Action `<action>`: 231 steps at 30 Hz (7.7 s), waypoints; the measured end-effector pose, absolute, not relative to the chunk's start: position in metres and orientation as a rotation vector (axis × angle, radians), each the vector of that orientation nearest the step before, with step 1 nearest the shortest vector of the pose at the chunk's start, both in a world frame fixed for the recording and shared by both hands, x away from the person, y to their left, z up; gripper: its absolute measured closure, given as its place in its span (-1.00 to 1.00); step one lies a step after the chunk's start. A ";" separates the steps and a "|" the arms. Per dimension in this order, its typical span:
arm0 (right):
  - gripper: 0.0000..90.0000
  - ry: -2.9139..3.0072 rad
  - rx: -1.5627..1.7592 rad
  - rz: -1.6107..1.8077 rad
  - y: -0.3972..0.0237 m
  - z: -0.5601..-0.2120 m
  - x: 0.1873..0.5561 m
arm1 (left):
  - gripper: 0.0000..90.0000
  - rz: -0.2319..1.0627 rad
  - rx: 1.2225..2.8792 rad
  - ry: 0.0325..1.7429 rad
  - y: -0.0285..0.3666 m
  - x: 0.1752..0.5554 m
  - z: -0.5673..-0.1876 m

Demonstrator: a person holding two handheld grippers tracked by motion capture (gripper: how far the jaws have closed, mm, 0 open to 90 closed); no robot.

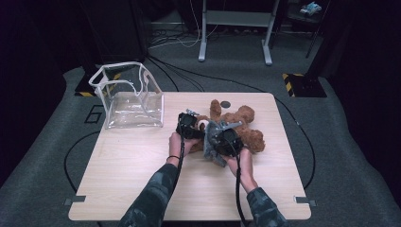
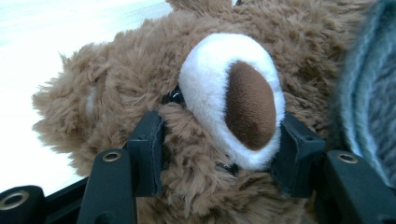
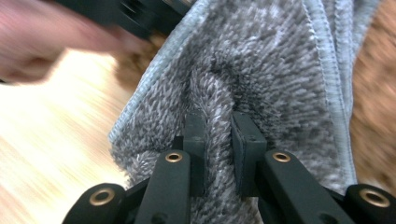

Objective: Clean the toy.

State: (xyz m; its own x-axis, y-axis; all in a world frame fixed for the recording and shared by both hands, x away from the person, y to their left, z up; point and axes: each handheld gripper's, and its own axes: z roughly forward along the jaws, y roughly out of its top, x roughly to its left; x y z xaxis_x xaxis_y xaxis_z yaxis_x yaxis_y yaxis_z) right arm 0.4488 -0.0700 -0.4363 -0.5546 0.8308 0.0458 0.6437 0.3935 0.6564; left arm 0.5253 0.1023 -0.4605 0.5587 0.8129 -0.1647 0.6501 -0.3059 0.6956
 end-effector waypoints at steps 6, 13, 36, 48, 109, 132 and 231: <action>0.74 2.396 1.354 0.922 -0.046 -0.464 0.457 | -0.03 0.279 2.074 1.161 0.104 0.526 -0.460; 0.74 2.450 1.359 0.903 -0.059 -0.469 0.452 | -0.16 0.275 2.067 1.137 0.106 0.525 -0.453; 0.72 2.375 1.272 1.037 -0.035 -0.460 0.450 | -0.23 0.223 1.999 1.165 0.118 0.536 -0.442; 0.73 2.533 1.193 1.036 -0.063 -0.458 0.418 | -0.24 0.250 1.961 1.175 0.117 0.532 -0.445; 0.69 1.992 1.734 0.754 -0.250 -0.492 0.395 | -0.59 0.404 2.014 1.115 0.014 0.412 -0.505; 0.69 2.059 1.637 0.816 -0.222 -0.495 0.378 | 0.62 0.461 1.947 1.127 0.042 0.441 -0.484; 0.71 1.946 1.436 0.817 -0.162 -0.424 0.465 | 0.66 0.235 2.011 1.104 0.074 0.483 -0.419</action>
State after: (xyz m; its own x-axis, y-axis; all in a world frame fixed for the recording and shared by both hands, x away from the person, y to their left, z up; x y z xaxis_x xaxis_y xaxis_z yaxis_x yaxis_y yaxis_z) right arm 0.4652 -0.1624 -0.4245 -0.2519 0.9632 -0.0940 0.6073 0.2330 0.7596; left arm 0.4833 0.0738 -0.4186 0.5997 0.7730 -0.2070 0.6220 -0.2875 0.7283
